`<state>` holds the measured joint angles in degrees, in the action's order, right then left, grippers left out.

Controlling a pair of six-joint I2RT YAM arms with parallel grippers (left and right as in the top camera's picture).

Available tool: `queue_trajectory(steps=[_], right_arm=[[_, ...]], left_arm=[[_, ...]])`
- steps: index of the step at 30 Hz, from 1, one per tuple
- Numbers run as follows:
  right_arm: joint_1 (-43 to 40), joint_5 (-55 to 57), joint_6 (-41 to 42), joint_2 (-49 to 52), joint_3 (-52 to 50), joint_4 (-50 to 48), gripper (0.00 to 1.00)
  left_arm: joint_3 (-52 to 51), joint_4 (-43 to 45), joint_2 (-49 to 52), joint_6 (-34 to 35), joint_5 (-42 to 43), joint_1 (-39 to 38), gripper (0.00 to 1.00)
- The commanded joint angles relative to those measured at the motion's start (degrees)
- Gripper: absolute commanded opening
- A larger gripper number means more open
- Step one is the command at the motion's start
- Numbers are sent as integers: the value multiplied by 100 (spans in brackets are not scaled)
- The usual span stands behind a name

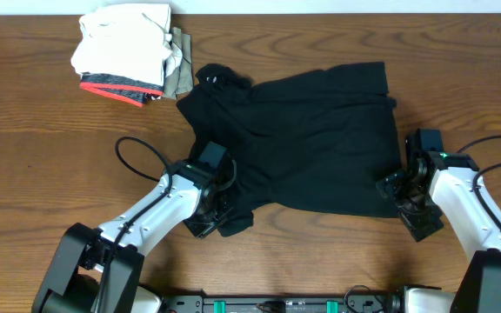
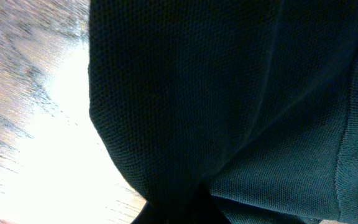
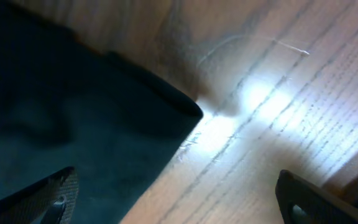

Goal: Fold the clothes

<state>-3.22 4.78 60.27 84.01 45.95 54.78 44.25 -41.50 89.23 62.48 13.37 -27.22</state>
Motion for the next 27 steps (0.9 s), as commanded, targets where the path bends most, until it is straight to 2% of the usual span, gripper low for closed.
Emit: queue_trajectory(steps=[1, 9, 12, 27], right_arm=[[-35, 103, 304, 44, -37, -33, 99], [-35, 144, 398, 225, -44, -133, 99], [-35, 144, 398, 372, -46, -212, 93], [-35, 142, 444, 999, -50, -540, 91]], left_arm=[[-52, -46, -72, -103, -52, -9, 6], [-52, -48, -72, -101, -50, -9, 6], [-52, -50, -72, -101, -50, -9, 6], [-52, -46, -72, -98, -52, -9, 6]])
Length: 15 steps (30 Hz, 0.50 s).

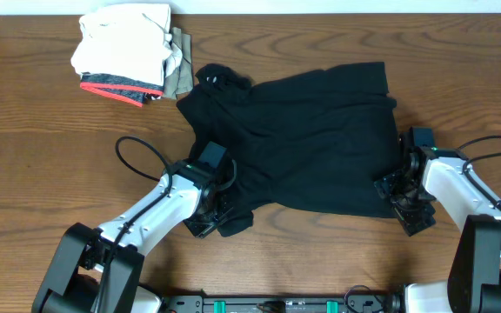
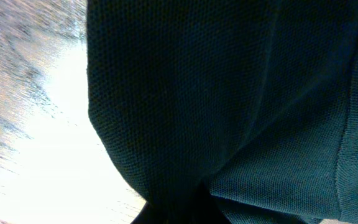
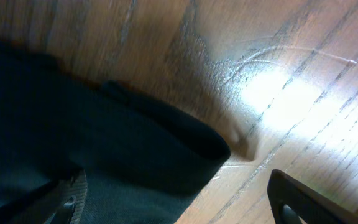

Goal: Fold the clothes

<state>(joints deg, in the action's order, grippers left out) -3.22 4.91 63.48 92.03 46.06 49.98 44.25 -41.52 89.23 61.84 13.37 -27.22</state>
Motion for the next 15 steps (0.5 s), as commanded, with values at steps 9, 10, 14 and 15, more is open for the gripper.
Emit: queue_trajectory(steps=[9, 10, 14, 15], right_arm=[[-35, 105, 122, 378, -61, -155, 47], [-35, 105, 122, 378, -61, -146, 43], [-35, 109, 129, 378, -61, -140, 30], [-35, 109, 146, 378, -61, -138, 23]], left_arm=[[-52, -46, -72, -76, -52, -9, 6], [-52, -46, -72, -76, -50, -9, 6], [-52, -50, -72, -74, -50, -9, 6], [-52, -66, -72, -74, -50, -9, 6]])
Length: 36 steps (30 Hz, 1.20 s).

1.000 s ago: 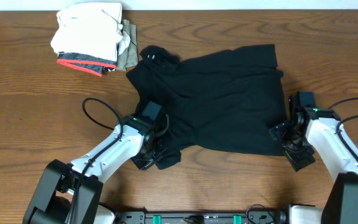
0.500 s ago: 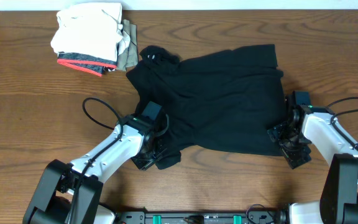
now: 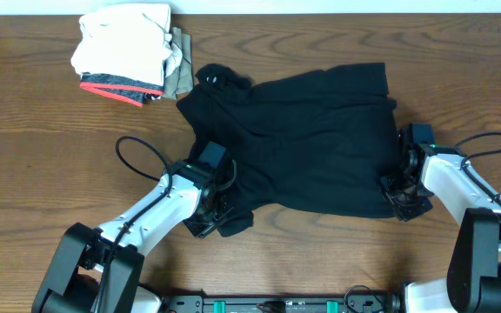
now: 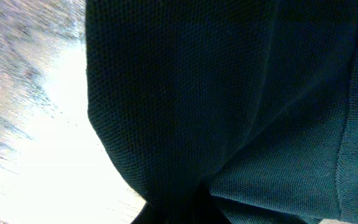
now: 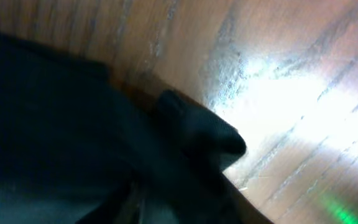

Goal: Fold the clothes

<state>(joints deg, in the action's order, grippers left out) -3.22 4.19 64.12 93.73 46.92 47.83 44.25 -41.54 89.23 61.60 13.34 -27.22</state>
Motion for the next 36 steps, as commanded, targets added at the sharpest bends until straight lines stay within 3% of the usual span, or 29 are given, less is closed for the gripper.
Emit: queue_trajectory(steps=[1, 2, 3, 10, 15, 23, 36], right_arm=[[-35, 181, 85, 208, -146, 74, 13], [-35, 184, 87, 208, -146, 72, 2], [-35, 184, 107, 208, -146, 76, 1], [-92, 308, 105, 151, 76, 496, 2], [-146, 605, 101, -17, 686, 1552, 2], [-146, 610, -389, -55, 1838, 2966, 1], [-146, 595, -396, -55, 2208, 3445, 2]], left_arm=[[-52, -76, -72, -52, -48, -9, 6], [-52, -92, -72, -52, -48, -9, 6], [-52, -114, -72, -52, -46, -9, 6], [138, -767, -304, -103, -28, -9, 6], [433, -1484, -920, -205, -26, -9, 6], [640, -1818, -2114, -308, -24, -9, 6], [640, -2302, -2774, -308, -22, -9, 6]])
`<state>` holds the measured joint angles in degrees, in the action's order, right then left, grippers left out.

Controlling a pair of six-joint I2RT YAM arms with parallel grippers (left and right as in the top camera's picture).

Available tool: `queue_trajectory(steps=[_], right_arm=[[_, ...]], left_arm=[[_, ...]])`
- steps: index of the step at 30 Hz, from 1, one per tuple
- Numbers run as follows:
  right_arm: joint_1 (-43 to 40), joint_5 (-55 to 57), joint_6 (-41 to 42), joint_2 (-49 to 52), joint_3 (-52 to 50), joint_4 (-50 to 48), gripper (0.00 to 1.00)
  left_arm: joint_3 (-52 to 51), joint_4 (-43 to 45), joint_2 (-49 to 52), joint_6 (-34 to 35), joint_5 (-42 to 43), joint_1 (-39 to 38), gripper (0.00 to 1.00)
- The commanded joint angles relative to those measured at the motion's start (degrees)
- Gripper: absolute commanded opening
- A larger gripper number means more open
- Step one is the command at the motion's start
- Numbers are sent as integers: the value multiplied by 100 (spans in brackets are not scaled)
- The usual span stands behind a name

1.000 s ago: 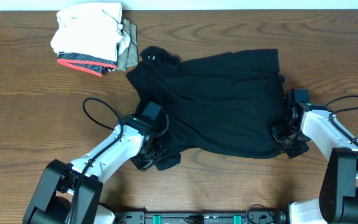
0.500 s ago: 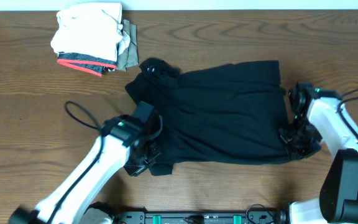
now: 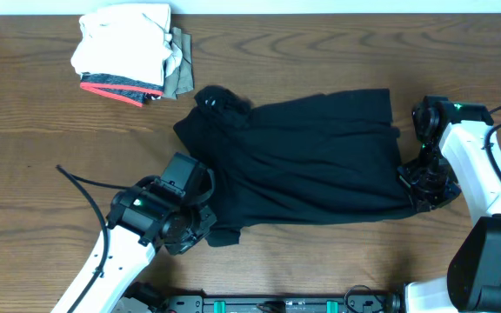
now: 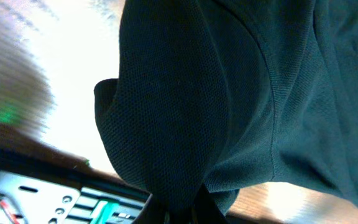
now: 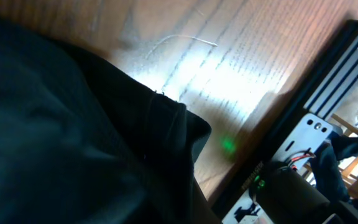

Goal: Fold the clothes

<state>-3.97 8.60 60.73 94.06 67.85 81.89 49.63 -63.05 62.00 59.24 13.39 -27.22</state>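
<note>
A black shirt [image 3: 303,156] lies spread across the middle of the wooden table [image 3: 33,156], collar at the far left. My left gripper [image 3: 217,233] is shut on its near-left corner; in the left wrist view, bunched black cloth [image 4: 179,93] runs down into the left gripper [image 4: 191,208]. My right gripper [image 3: 417,198] is shut on the near-right corner, where dark fabric [image 5: 61,124] hides the fingers of the right gripper [image 5: 185,199]. The near hem stretches between both grippers.
A stack of folded clothes [image 3: 124,48], white on top with a red-edged layer, sits at the far left corner. A black mounting rail [image 3: 277,304] runs along the table's near edge and shows in the right wrist view as a rail [image 5: 328,81].
Both grippers have risen with their shirt corners and moved apart. The near hem is now pulled straighter, and the near-right corner sits farther right. Both wrist views now take in the table's edge and rail.
At first my left gripper was shut on the near-left corner while the right one stood open beside the near-right corner. The right gripper then sat closer around that corner, then had cloth between its fingers. Now both hold corners, raised, with the hem stretched.
</note>
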Motion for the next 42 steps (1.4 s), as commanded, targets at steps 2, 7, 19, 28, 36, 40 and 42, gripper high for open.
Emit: queue_trajectory(steps=[2, 7, 19, 28, 36, 40, 42], right_arm=[[-72, 151, -57, -87, 114, 42, 1], [-72, 151, -55, -85, 114, 37, 2], [-74, 151, -769, -85, 114, -461, 25], [-74, 138, -798, -85, 114, -254, 27], [-74, -2, -1375, -85, 114, -433, 99], [-74, -57, -1410, -85, 114, -415, 99], [-74, -116, -1412, -85, 114, -415, 99]], left_arm=[[103, -363, -50, -72, -20, -9, 6], [103, -608, -61, -114, 33, -9, 6], [101, -107, 50, -485, -94, -9, 77], [-164, -413, 111, -317, 310, -188, 77], [-1058, 413, 111, 717, 577, -1071, 77], [-1261, 708, 114, 1231, 614, -1377, 77], [-1399, 870, 114, 1447, 612, -1497, 77]])
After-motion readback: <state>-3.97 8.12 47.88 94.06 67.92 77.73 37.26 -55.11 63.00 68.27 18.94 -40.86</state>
